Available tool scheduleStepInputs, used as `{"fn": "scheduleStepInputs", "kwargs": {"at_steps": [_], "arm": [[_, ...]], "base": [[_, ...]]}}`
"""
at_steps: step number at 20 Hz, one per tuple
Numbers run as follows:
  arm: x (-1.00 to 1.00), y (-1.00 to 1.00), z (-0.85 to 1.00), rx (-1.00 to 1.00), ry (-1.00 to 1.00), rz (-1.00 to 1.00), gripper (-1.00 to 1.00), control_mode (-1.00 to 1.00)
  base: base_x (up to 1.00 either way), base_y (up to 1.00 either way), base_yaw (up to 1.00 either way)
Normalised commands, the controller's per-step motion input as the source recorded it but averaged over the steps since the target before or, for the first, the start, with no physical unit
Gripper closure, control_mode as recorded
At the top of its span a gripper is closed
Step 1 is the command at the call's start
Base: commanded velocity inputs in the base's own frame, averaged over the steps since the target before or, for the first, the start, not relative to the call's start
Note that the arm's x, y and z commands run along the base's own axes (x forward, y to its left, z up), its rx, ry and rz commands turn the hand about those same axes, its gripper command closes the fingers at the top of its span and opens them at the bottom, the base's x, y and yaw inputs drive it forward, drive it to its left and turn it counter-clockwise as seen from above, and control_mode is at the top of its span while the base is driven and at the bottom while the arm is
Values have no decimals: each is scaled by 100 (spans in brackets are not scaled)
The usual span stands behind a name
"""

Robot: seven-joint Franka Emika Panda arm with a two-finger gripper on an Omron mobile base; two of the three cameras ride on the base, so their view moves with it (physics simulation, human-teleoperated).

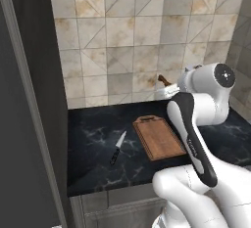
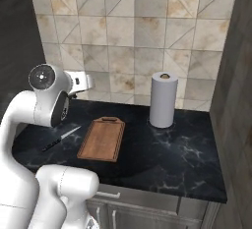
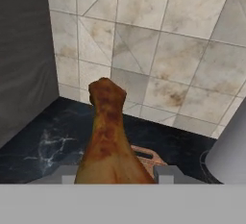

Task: Retrieve the chicken drumstick from the fridge and place it on the cutting board.

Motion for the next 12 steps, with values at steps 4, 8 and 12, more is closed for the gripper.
{"fn": "scheduleStepInputs", "kwargs": {"at_steps": [4,8,12], "arm": [[32,-23,-59,-1,7,0,100,-100],[34,-23,-47,0,18,0,100,-100],[31,-21,-38,0,25,-3,100,-100]], "base": [[0,0,0],[0,0,0],[0,0,0]]}}
